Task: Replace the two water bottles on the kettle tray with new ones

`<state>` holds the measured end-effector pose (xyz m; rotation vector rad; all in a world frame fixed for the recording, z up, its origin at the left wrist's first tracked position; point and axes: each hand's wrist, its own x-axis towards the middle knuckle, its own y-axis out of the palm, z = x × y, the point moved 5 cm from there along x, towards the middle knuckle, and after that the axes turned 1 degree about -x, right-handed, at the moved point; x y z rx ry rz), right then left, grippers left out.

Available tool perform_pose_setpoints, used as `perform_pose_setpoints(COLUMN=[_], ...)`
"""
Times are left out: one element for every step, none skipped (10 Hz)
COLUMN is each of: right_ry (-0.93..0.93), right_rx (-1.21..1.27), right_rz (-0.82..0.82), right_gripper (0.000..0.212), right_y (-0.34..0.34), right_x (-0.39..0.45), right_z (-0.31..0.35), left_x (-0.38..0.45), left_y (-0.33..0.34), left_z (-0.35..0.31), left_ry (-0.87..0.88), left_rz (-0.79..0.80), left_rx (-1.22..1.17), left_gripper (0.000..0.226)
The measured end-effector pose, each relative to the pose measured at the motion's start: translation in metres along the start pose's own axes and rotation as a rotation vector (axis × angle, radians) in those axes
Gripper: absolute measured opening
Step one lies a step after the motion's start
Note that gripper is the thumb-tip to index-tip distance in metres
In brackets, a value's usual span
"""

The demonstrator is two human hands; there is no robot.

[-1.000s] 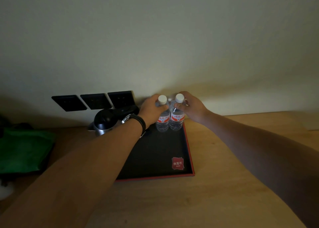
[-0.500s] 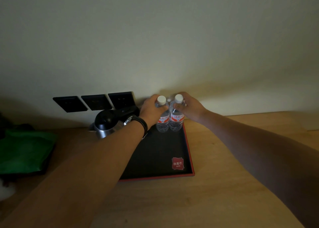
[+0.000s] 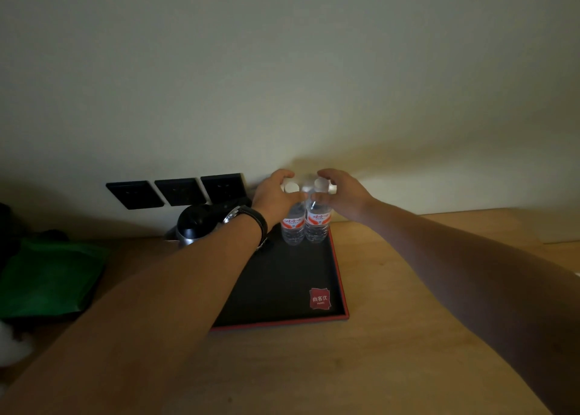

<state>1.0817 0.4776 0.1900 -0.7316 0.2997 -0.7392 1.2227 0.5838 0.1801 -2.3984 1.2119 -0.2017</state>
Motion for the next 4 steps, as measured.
perform_pose_setpoints(right_ry=[0.016, 0.013, 0.013, -0.019], right_rx=[0.002, 0.004, 0.001, -0.017], right_rz=[0.000, -0.011, -0.019, -0.026], right_gripper=[0.067, 0.064, 0.060, 0.056], right_y=[-0.007, -0.011, -0.018, -0.025], right_x=[-0.006, -0.013, -0.026, -0.037], right_z=[0.005, 0.009, 0.019, 0.032], left_x=[-0.005, -0.009, -0.023, -0.037], left_y=[-0.007, -0.014, -0.021, -0.029], left_z=[-0.007, -0.011, -0.022, -0.035], left_ry=[0.006, 0.018, 0.022, 0.038], left_rz=[-0.011, -0.019, -0.018, -0.022], left_rx=[0.012, 0.021, 0.033, 0.062], left_gripper=[0.055, 0.053, 0.053, 0.052])
